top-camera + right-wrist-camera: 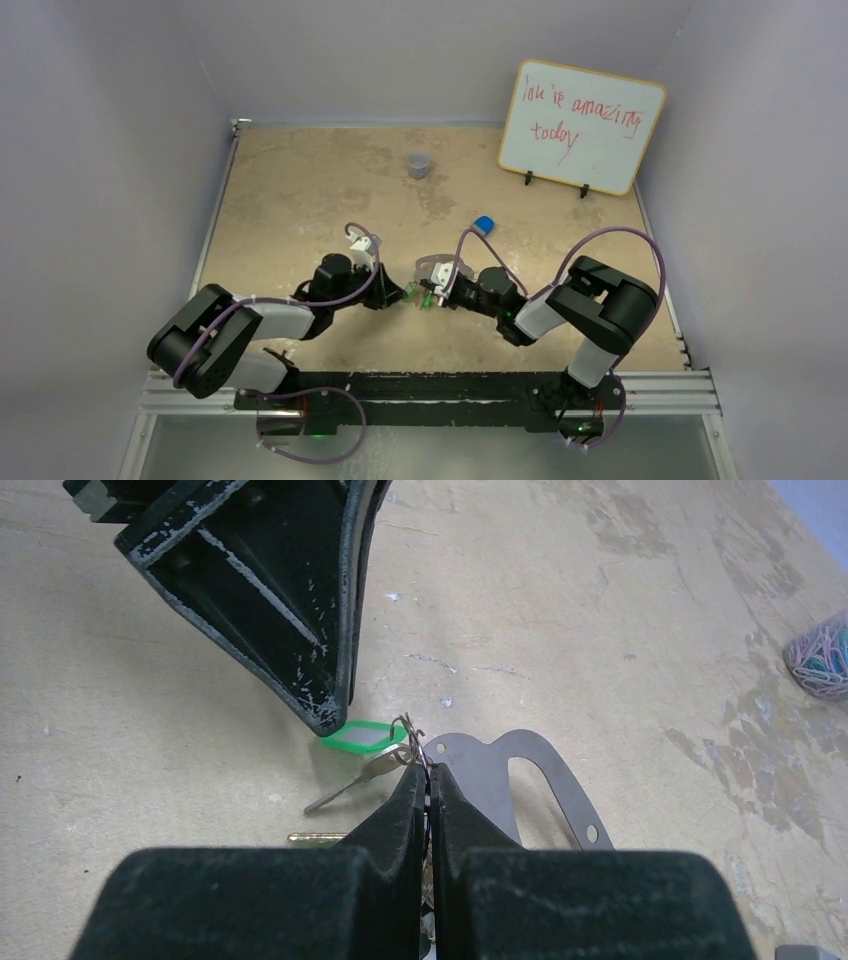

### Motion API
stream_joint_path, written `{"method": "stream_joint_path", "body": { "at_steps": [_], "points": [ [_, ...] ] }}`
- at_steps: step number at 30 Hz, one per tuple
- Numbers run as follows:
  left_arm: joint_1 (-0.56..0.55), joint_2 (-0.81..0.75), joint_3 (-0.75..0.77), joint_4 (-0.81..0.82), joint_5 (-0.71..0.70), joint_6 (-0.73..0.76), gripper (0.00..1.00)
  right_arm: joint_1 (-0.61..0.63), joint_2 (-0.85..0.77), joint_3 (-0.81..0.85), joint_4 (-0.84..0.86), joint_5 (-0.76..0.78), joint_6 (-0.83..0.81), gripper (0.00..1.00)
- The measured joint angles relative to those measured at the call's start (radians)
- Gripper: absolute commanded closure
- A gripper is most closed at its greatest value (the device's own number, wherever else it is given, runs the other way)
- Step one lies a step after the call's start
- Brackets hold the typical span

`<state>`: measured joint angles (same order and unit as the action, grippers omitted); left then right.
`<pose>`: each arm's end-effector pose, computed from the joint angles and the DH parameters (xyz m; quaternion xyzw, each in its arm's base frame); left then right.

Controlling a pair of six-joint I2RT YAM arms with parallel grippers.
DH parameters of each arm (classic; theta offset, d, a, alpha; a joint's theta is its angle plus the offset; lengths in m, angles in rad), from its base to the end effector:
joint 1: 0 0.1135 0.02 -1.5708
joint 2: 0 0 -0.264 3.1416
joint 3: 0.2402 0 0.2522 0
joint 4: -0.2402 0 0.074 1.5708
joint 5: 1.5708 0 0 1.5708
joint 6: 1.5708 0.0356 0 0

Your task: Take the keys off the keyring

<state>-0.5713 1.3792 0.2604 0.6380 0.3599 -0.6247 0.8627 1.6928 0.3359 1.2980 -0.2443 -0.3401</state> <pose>0.1832 -0.1327 0.1289 0.0703 0.8435 -0.4136 0.3354 0.1698 0.2115 0.1425 -0.4775 0.5482 0.2615 0.6349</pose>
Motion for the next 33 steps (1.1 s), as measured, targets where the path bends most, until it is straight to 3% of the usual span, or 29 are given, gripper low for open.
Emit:
{"method": "stream_joint_path", "body": {
  "at_steps": [9,19,33],
  "points": [
    [0.0,0.029,-0.037,0.175,0.047,0.051,0.69,-0.011,-0.035,-0.022,0.019,-0.011,0.011,1.0],
    [0.0,0.084,-0.039,0.354,0.121,0.067,0.69,-0.044,-0.052,-0.064,0.109,-0.053,0.069,1.0],
    [0.0,0.048,-0.089,0.46,0.144,0.085,0.73,-0.059,-0.052,-0.067,0.18,-0.105,0.131,1.0]
  ]
}}
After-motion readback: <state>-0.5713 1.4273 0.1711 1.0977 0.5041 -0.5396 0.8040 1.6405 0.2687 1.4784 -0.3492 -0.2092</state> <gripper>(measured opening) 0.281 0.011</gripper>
